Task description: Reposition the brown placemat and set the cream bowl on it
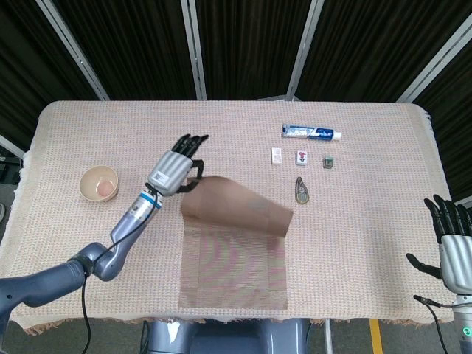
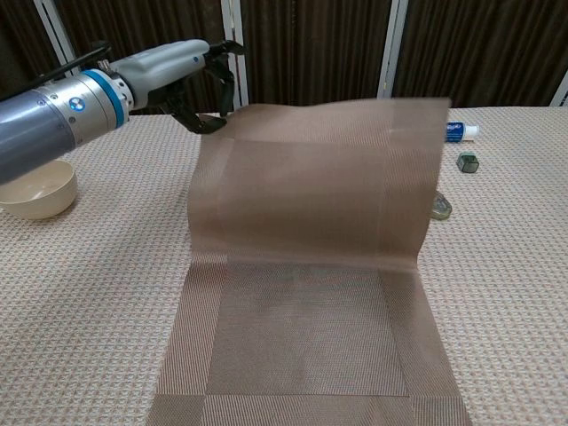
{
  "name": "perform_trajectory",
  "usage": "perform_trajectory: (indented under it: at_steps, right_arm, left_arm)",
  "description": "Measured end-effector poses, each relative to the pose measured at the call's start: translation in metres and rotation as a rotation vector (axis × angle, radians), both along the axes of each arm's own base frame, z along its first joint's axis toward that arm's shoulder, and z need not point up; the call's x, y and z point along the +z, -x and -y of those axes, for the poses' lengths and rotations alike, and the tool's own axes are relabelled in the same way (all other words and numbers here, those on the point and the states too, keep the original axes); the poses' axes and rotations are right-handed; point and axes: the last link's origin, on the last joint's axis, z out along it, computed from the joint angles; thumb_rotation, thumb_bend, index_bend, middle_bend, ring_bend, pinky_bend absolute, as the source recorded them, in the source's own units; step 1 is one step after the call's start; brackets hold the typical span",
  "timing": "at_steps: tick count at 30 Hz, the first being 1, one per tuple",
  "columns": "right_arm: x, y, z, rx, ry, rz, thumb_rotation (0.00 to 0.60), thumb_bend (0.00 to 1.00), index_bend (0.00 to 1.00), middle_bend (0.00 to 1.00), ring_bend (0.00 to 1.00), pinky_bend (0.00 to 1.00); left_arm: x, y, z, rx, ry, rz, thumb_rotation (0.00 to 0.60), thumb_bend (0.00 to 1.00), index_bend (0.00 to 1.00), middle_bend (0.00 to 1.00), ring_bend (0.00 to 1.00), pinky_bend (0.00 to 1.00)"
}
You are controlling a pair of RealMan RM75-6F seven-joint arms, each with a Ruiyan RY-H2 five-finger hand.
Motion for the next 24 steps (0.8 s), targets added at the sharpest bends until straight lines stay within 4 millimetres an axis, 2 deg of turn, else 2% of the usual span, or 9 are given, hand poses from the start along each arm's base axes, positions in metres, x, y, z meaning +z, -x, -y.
perform_trajectory:
  at_steps: [3,6,8,10,12,17,24]
  right_arm:
    - [0.000,0.003,0.001,-0.016,-0.002,0.000,0.600,0.00,0.00,0.00,0.00,0.00]
    - [-0.002,0.005,0.002,-0.025,-0.007,-0.004,0.600,0.00,0.00,0.00,0.00,0.00]
    - [-0.002,0.005,0.003,-0.026,-0.009,-0.004,0.600,0.00,0.00,0.00,0.00,0.00]
    - [-0.003,0.005,0.003,-0.029,-0.014,-0.004,0.600,0.00,0.00,0.00,0.00,0.00]
    - [-0.005,0.005,0.003,-0.031,-0.019,-0.005,0.600,0.00,0.00,0.00,0.00,0.00]
    - [-0.008,0.004,0.003,-0.030,-0.030,-0.005,0.600,0.00,0.00,0.00,0.00,0.00]
    - [-0.016,-0.002,0.006,0.003,-0.068,0.005,0.600,0.00,0.00,0.00,0.00,0.00]
  left_arm:
    - [0.013,0.022,-0.024,0.126,-0.033,-0.002,0.600,0.53,0.67,0.00,0.00,0.00]
    - [0.026,0.045,-0.037,0.213,-0.062,-0.010,0.600,0.53,0.66,0.00,0.00,0.00]
    - [0.031,0.058,-0.040,0.247,-0.071,-0.019,0.600,0.48,0.59,0.00,0.00,0.00]
    - [0.034,0.070,-0.038,0.277,-0.073,-0.022,0.600,0.20,0.24,0.00,0.00,0.00]
    - [0.036,0.084,-0.034,0.302,-0.069,-0.029,0.600,0.01,0.01,0.00,0.00,0.00]
    - [0.039,0.108,-0.022,0.344,-0.032,-0.056,0.600,0.00,0.00,0.00,0.00,0.00]
    - [0.064,0.125,0.003,0.336,-0.081,-0.018,0.600,0.00,0.00,0.00,0.00,0.00]
